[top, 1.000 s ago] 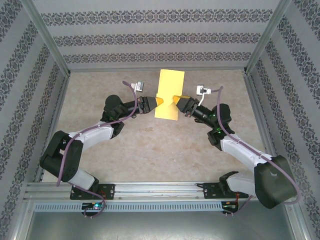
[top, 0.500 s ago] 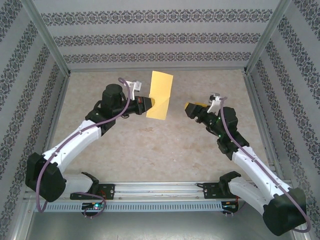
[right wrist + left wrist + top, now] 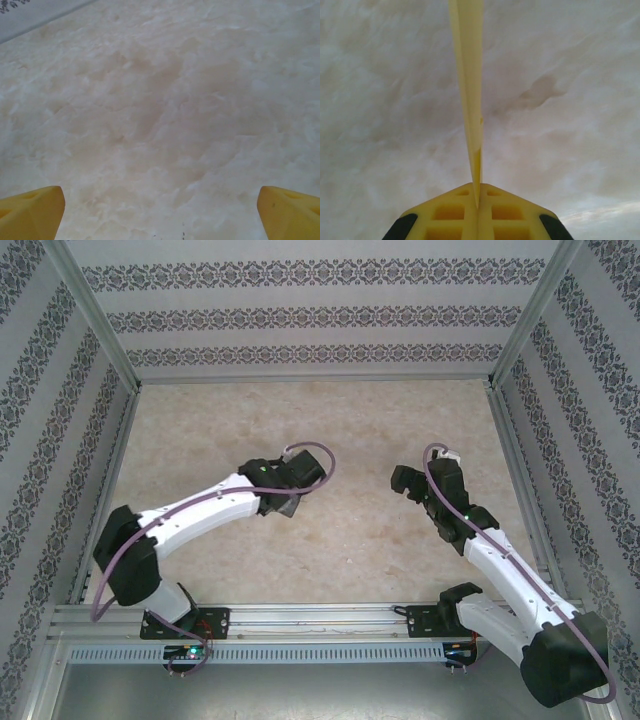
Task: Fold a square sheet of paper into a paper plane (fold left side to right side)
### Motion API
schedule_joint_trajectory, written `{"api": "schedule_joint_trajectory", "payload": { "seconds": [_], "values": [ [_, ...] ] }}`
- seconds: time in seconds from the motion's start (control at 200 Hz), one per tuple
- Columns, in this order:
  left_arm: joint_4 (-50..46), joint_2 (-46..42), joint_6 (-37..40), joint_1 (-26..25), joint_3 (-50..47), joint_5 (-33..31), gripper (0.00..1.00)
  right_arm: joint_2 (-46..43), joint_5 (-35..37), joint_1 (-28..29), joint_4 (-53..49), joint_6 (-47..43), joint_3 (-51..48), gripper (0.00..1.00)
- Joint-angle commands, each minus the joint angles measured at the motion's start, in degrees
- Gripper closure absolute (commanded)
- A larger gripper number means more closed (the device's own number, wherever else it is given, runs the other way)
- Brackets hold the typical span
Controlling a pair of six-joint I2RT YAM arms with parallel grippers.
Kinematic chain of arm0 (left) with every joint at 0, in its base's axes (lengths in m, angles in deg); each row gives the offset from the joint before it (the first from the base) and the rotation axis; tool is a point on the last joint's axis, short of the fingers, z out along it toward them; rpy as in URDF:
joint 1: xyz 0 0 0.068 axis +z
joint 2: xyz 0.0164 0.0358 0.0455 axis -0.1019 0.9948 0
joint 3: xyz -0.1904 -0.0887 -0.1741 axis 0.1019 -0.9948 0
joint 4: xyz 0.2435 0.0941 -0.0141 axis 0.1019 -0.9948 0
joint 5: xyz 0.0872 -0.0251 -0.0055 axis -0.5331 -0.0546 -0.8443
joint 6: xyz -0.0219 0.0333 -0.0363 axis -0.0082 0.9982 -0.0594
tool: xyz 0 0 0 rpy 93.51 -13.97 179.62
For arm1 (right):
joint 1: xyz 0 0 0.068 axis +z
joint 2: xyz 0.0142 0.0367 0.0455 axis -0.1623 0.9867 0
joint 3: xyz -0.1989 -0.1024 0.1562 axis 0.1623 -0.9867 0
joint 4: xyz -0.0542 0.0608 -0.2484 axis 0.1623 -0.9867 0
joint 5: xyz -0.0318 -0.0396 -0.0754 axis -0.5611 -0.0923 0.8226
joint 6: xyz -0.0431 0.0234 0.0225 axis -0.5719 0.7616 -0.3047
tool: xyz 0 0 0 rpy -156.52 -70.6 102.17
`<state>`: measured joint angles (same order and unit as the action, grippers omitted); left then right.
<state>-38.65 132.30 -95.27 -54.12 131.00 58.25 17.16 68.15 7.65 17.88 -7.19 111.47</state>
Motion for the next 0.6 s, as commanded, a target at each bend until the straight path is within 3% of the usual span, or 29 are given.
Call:
{"api": "schedule_joint_trajectory", "payload": {
  "seconds": [0.0, 0.24, 0.445, 0.595],
  "values": [
    [-10.26, 3.50, -7.94, -2.19, 0.60, -9.73, 1.00, 0.49, 1.27, -0.89, -0.26, -0.23, -0.04, 0.02],
    [-9.00, 10.32, -15.22, -4.29, 0.94, -7.80, 1.00, 1.89, -2.11, -2.27, 1.65, 0.12, -0.79, 0.02],
    [6.52, 7.70, -15.84, -4.20, -3.49, 2.64, 1.00, 2.99, -4.62, -2.98, 2.89, 0.49, -1.39, 0.02],
    [11.45, 9.27, -16.71, -3.85, -3.37, 8.91, 0.94, 2.97, -6.02, -3.37, 3.60, 0.66, -1.76, 0.02]
  ]
}}
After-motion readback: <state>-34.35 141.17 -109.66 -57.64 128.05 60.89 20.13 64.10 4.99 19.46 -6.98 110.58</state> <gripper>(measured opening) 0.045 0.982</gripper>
